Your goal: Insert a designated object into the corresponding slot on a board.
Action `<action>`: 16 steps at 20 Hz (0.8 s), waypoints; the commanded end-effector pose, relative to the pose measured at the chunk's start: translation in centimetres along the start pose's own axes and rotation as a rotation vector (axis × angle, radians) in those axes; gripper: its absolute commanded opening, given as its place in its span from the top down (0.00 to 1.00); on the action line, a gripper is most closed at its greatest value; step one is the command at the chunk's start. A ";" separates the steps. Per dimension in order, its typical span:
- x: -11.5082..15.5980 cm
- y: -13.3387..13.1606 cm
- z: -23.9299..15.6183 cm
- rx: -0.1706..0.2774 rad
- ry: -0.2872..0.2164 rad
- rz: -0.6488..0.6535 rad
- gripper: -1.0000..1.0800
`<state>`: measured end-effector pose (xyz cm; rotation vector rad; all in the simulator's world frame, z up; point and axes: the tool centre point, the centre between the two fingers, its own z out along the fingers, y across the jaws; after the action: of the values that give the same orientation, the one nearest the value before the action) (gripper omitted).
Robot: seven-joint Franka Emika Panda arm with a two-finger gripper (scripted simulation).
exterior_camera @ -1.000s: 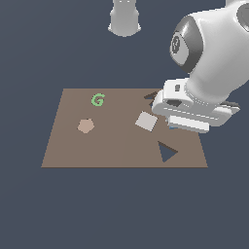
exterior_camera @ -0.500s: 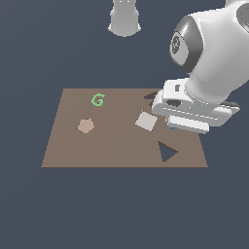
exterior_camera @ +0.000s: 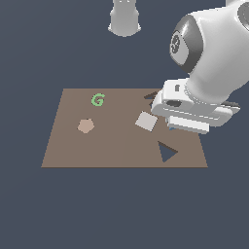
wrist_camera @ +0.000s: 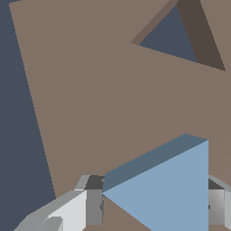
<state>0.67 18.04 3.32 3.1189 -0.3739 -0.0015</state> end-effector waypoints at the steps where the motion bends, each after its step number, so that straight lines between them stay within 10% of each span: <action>1: 0.4 0.2 -0.1 0.000 0.000 -0.014 1.00; 16: 6.6 1.9 -0.5 0.000 0.000 -0.237 1.00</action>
<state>5.91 14.88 3.76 3.1406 -0.0465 -0.0017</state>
